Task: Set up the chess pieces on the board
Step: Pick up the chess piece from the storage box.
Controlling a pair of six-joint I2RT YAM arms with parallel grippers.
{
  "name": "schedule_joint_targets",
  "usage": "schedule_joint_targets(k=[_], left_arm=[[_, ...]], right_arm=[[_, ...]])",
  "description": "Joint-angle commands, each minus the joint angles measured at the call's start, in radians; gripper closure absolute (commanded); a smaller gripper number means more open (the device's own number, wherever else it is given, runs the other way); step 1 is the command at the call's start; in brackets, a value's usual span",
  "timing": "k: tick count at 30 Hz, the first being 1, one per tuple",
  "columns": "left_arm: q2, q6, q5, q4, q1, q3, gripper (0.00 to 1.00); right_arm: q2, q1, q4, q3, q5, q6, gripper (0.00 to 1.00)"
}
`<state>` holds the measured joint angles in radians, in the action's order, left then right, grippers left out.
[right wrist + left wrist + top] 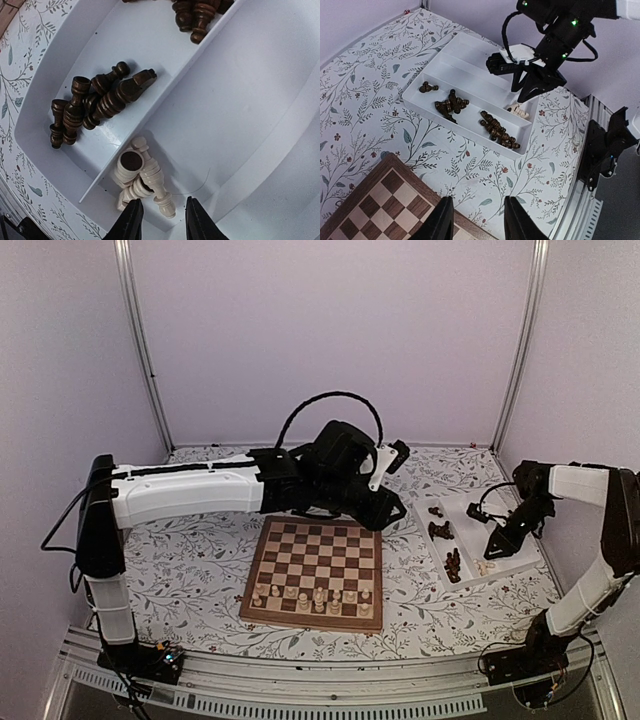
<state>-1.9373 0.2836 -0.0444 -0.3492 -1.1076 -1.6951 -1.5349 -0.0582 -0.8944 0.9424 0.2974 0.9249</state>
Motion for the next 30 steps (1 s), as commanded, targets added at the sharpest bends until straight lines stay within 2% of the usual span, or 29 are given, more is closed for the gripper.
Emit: schedule_joint_targets(k=[1, 15, 18, 23, 30], left_arm=[[-0.012, 0.029, -0.036, 0.047, 0.013, 0.021, 0.64], [-0.023, 0.046, -0.054, 0.072, 0.027, 0.02, 0.64], [-0.023, 0.054, -0.066, 0.088, 0.027, 0.024, 0.64], [-0.022, 0.072, -0.09, 0.124, 0.025, 0.037, 0.64], [-0.003, 0.107, -0.124, 0.22, 0.023, 0.083, 0.64]], right_arm=[[-0.072, 0.007, -0.022, 0.001, 0.031, 0.083, 0.67], [-0.147, 0.051, 0.102, -0.03, -0.049, 0.059, 0.7], [-0.165, 0.051, 0.129, -0.03, -0.074, 0.031, 0.74], [-0.164, 0.052, 0.122, -0.02, -0.078, 0.004, 0.86], [-0.024, 0.044, 0.061, -0.001, -0.026, -0.007, 0.94]])
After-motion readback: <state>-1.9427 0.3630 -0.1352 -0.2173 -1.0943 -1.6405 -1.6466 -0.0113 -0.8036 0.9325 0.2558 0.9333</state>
